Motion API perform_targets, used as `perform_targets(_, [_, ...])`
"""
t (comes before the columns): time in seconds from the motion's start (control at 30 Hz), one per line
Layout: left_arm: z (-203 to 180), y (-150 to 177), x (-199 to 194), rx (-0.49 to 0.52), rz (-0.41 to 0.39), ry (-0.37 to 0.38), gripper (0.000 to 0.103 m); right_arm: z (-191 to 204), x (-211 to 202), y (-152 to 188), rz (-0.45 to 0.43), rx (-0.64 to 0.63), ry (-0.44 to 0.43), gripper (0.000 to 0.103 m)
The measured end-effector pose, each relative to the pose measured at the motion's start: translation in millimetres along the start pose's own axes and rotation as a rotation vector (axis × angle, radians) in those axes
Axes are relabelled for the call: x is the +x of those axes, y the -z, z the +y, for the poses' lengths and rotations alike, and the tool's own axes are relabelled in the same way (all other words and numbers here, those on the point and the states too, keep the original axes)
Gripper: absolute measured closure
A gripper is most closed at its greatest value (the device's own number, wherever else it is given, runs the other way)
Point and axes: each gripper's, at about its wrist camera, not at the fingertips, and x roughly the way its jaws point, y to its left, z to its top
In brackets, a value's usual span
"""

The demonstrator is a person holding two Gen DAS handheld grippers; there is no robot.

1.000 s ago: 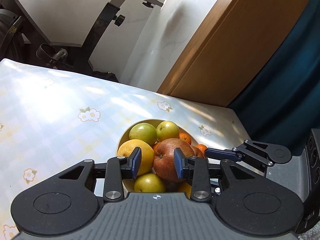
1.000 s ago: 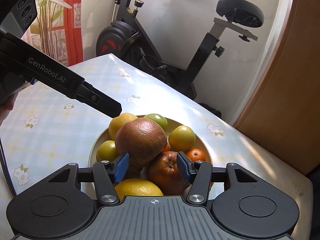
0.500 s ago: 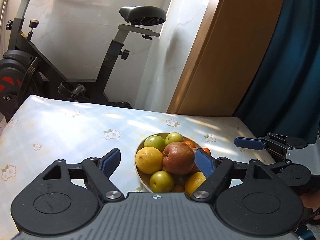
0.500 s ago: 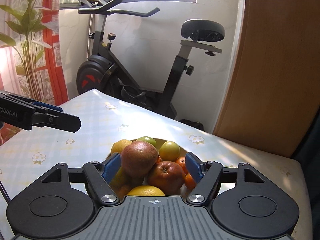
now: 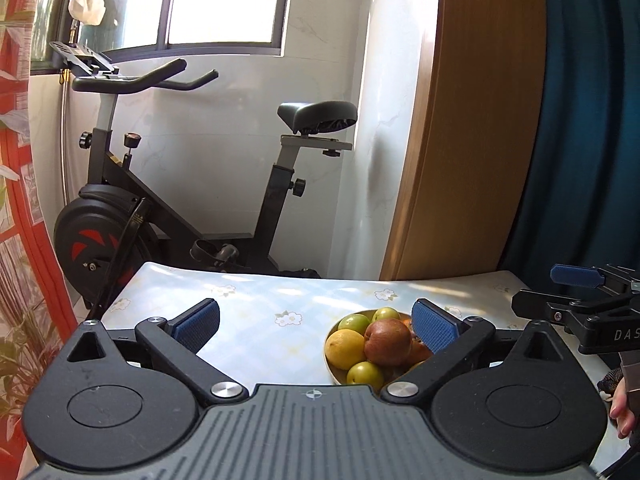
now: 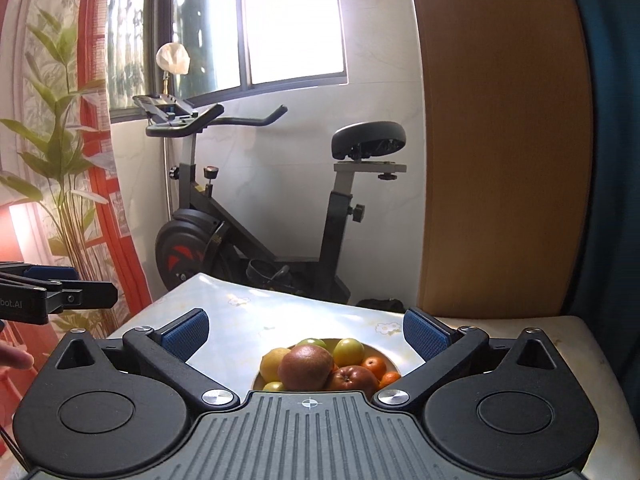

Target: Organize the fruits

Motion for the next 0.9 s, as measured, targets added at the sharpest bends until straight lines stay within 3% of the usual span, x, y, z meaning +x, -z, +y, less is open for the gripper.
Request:
perform_targets(0.17, [-13.0, -3.2, -32.2, 0.032, -0.036, -0.056, 0.000, 5.5, -24.5, -3.9, -0.013, 0.038, 0.045, 0.000])
perform_targets(0.3, [-15.9, -4.7, -48.9, 0.004, -0.052, -0.028, 0.000, 5.4, -38.5, -3.5, -0.003, 0.088, 0.049, 0.000])
perform_targets(0.9, [-23.2, -3.5, -73.0, -0.013, -0.089, -0.055, 0.000, 6.0, -68.3, -8.2, -0.034, 0.101, 0.061, 0.000])
